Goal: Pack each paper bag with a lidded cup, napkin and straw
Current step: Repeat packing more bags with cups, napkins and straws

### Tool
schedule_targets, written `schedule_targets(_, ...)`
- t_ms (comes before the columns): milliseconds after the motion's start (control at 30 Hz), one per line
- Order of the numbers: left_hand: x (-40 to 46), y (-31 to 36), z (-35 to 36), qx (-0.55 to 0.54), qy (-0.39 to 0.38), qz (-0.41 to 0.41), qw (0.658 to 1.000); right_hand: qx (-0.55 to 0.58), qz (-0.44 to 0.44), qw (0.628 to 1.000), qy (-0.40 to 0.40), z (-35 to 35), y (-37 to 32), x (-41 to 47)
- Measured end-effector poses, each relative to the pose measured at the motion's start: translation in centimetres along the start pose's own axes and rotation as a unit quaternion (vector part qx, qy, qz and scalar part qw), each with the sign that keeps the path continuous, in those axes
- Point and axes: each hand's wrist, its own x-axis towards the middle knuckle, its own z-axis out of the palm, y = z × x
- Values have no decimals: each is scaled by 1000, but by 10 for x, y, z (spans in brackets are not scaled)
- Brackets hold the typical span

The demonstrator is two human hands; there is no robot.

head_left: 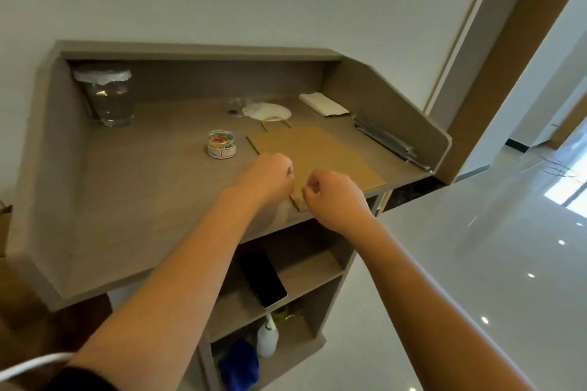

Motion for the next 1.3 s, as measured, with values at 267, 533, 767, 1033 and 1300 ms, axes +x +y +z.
schedule_targets(267, 138, 10, 6, -19, 18, 12, 1000, 25, 31, 998, 57, -14, 52, 137)
schedule_targets(533, 235, 13, 26, -53, 2, -37, 998, 68, 58, 993, 82, -27, 108, 250)
schedule_targets(767, 307, 24, 42, -49, 3, -73, 996, 67, 57, 991, 99, -23, 158, 342)
schedule_targets(1033, 349, 26, 50, -36, -12, -107, 994, -53, 30, 995, 75, -7, 167, 404)
schedule_targets(1300, 356, 21, 53, -39, 0, -117, 992, -42, 32, 995, 88, -1, 170, 419)
